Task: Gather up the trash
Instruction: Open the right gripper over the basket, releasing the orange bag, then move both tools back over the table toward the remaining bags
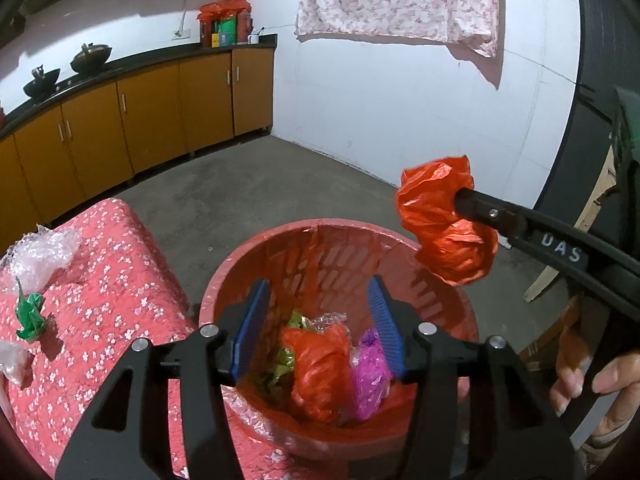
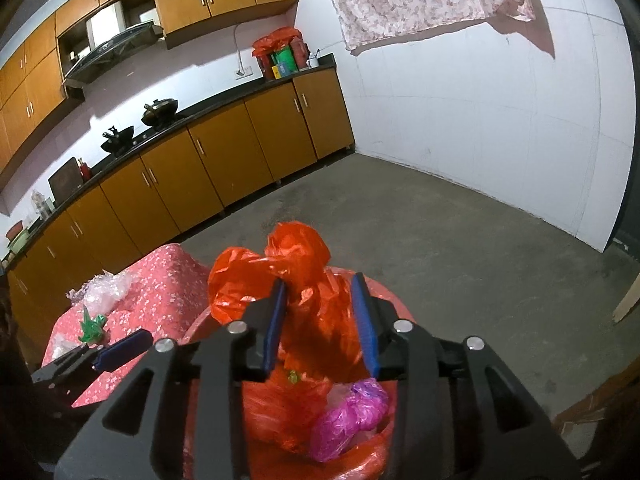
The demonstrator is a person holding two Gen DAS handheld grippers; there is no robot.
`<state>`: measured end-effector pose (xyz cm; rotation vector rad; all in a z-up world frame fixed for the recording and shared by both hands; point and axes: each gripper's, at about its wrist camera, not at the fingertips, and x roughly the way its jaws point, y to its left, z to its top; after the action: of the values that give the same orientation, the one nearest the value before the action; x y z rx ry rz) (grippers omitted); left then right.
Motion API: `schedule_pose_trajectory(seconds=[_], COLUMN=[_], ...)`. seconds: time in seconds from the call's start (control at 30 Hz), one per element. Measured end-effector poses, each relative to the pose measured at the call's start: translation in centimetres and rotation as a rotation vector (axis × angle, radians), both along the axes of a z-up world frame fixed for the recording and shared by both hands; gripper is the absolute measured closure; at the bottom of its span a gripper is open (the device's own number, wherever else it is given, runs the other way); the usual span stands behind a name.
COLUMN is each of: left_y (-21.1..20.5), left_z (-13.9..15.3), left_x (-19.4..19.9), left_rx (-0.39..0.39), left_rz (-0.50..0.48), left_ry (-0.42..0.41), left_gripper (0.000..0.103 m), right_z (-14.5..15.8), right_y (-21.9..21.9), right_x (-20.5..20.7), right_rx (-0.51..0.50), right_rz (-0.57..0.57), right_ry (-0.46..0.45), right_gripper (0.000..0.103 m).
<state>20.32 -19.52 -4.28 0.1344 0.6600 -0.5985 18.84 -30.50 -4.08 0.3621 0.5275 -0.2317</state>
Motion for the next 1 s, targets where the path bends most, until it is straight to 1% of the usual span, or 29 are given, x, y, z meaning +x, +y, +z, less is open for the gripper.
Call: schedule_pose_trajectory(seconds=[0.03, 0.1, 0.2, 0.3, 0.33, 0.43, 0.47, 0.53, 0.6, 0.63, 0.67, 0.7, 0.73, 0.83, 0.93, 1.0], left_y=[0.1, 0.6, 2.0, 3.1, 3.6, 4.6, 4.9, 5.7, 6.6, 6.9, 7.4, 8.0, 8.7, 10.9, 13.8, 15.7], left_z=[0.0, -0.1, -0.2, -0.2, -0.2, -0.2, -0.1, 0.0, 0.1, 0.1, 0.1, 0.2, 0.2, 0.3, 0.4, 0.5], left_x=[0.1, 0.2, 0.5, 0.6, 0.6, 0.3, 0.2, -0.2, -0.5, -0.6, -0.6, -0.7, -0.9, -1.1, -1.3, -1.4], left_rx=[0.000, 0.000, -0.006, -0.010, -0.011, -0.005, -0.002, 0.002, 0.002, 0.001, 0.001, 0.002, 0.005, 0.016, 0.024, 0.039], left_rz=[0.006, 0.023, 0.064, 0.102, 0.116, 0.138, 0.144, 0.161, 0.185, 0.194, 0.205, 0.217, 0.236, 0.297, 0.371, 0.419], left_ry=[0.001, 0.003, 0.011, 0.012, 0.008, 0.002, -0.004, -0.017, -0.025, -0.026, -0.028, -0.030, -0.037, -0.053, -0.066, -0.082], left_gripper=[0.050, 0.050, 0.050, 0.039, 0.039, 0.038, 0.037, 0.032, 0.029, 0.028, 0.026, 0.022, 0.018, 0.011, 0.008, 0.007], right_z=[0.0, 0.0, 0.1, 0.3, 0.4, 0.5, 0.6, 0.8, 1.0, 1.1, 1.2, 1.3, 1.4, 1.7, 1.7, 1.7], right_y=[-0.1, -0.2, -0.3, -0.2, -0.1, 0.3, 0.6, 1.1, 1.8, 2.2, 2.7, 3.1, 3.6, 4.9, 6.3, 7.6], right_x=[0.0, -0.1, -0.4, -0.5, -0.6, -0.7, -0.7, -0.8, -1.0, -1.0, -1.1, -1.2, -1.2, -0.9, -0.7, -0.2], right_rx=[0.004, 0.008, 0.006, -0.001, -0.004, -0.015, -0.026, -0.043, -0.062, -0.072, -0.085, -0.097, -0.111, -0.138, -0.190, -0.212], right_rz=[0.000, -0.003, -0.005, -0.008, -0.009, -0.011, -0.011, -0.006, 0.007, 0.010, 0.011, 0.009, 0.006, 0.002, -0.017, 0.011], right_ry=[0.000, -0.001, -0.008, -0.014, -0.016, -0.020, -0.023, -0.030, -0.041, -0.048, -0.056, -0.063, -0.069, -0.068, -0.058, -0.040], right_gripper=[0.067, 0.061, 0.055, 0.052, 0.052, 0.044, 0.040, 0.032, 0.021, 0.018, 0.012, 0.009, 0.008, 0.004, 0.004, 0.004])
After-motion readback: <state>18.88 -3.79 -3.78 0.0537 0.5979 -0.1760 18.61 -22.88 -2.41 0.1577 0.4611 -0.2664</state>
